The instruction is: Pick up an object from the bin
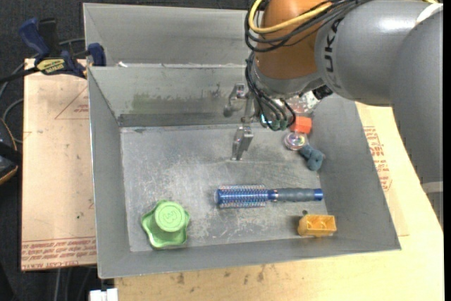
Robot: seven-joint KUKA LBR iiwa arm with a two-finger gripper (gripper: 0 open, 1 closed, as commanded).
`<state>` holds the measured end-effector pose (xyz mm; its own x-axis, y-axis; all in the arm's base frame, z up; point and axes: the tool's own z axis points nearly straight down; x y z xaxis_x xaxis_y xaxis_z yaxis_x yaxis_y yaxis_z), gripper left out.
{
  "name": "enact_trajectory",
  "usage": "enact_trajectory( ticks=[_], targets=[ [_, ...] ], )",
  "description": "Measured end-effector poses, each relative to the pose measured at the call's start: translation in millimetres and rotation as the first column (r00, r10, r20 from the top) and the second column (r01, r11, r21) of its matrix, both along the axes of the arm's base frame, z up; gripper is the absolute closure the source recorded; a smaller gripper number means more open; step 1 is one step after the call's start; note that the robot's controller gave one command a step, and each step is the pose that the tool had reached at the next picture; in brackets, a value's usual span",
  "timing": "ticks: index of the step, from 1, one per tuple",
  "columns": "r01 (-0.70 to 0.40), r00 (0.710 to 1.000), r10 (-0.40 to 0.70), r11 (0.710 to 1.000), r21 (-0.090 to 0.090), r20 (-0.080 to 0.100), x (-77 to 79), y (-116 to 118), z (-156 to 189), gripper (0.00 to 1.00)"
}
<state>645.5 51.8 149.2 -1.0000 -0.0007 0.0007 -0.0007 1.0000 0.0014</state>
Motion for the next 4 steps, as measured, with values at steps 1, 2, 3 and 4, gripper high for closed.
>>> enact_trajectory(
  ticks=[1,2,3,4],
  targets=[
    [-0.01,1.0,0.01,1.0,-0.003,-0.008,-77.3,-60,-19,0.0],
    [0.331,0.944,-0.331,0.944,0.004,0.007,-101.3,-73,-75,0.0],
    [0.33,0.944,-0.33,0.944,0.005,0.012,-99.4,-74,-72,1.0],
    [0.219,0.976,-0.219,0.976,0.001,0.011,-89.1,-72,100,1.0]
  ],
)
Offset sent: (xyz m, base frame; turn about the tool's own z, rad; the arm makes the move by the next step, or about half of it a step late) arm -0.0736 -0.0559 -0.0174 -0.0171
